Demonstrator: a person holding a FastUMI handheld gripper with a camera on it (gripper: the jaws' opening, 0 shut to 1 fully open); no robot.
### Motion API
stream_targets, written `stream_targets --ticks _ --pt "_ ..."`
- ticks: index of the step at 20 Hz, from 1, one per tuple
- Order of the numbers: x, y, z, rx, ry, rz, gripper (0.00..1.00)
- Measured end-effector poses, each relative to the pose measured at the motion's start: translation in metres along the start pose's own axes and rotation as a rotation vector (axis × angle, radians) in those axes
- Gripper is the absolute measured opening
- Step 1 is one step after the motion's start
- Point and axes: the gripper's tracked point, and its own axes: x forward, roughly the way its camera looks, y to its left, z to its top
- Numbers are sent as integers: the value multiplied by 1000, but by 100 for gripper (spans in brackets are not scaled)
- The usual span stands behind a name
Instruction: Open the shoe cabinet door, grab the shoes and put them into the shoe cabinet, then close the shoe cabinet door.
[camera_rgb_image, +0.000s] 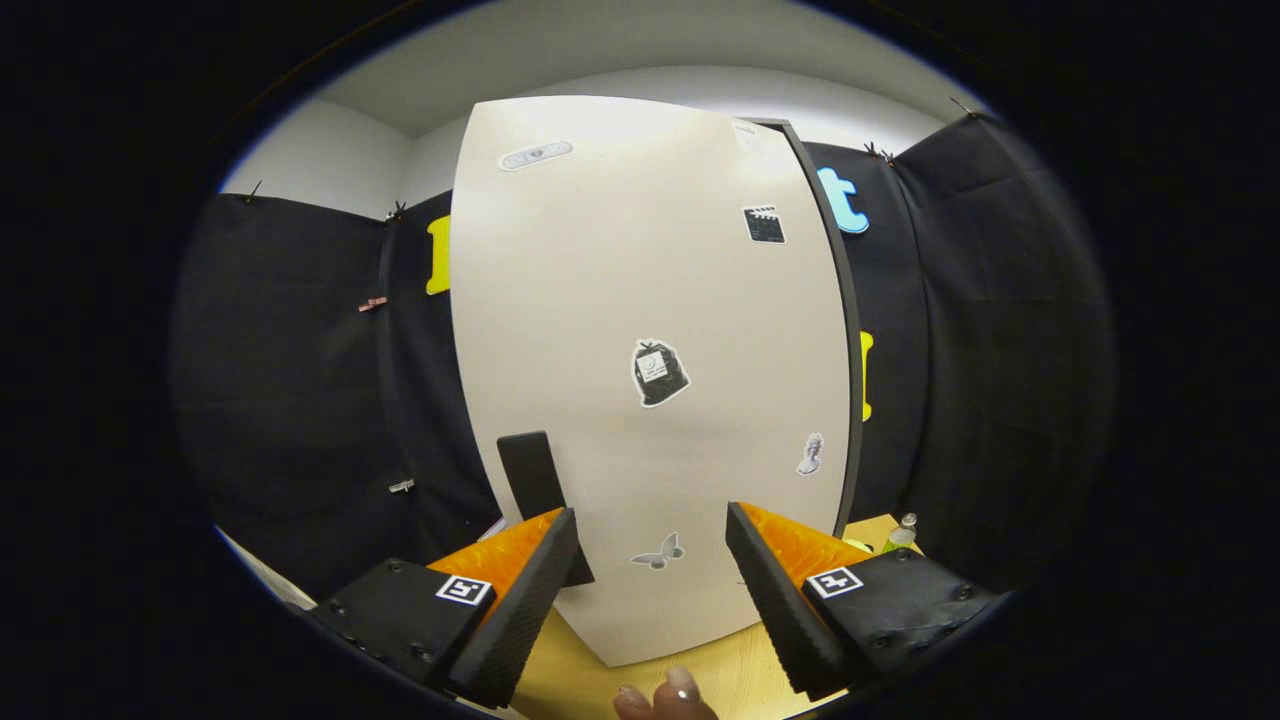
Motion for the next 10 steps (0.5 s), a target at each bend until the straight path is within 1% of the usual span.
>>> stream_targets --ticks 10 --pt "0 25 3 -75 -18 0 98"
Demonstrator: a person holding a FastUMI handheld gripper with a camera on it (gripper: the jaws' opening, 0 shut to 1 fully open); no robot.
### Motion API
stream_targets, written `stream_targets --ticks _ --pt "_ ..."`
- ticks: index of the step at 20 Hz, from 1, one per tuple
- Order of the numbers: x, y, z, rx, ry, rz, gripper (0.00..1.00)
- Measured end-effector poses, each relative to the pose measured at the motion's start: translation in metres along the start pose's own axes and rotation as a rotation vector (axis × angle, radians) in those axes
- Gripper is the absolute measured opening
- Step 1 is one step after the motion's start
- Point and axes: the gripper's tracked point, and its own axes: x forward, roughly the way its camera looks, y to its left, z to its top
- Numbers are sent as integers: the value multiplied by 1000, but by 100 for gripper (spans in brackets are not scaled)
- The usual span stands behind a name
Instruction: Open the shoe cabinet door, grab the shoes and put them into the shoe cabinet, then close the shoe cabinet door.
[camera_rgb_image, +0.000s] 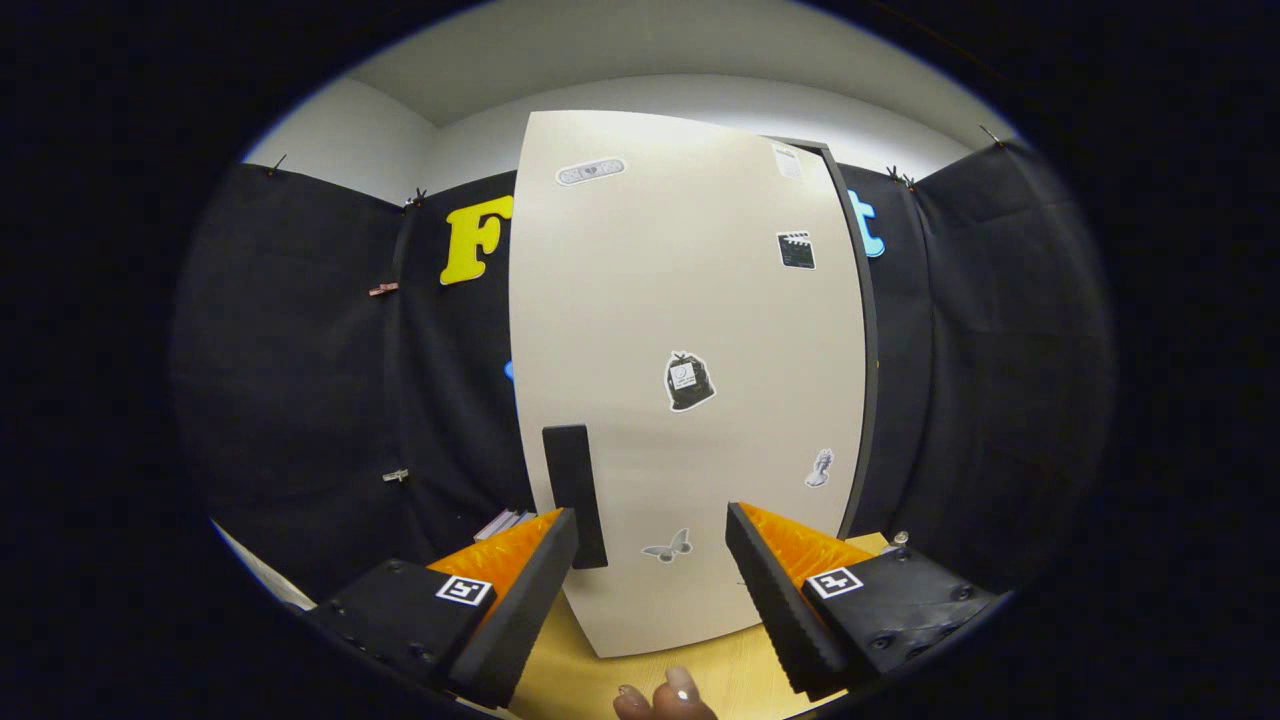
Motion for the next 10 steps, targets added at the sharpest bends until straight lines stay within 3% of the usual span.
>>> stream_targets --ticks 10 --pt "6 -2 -1 -28 -22 -33 98"
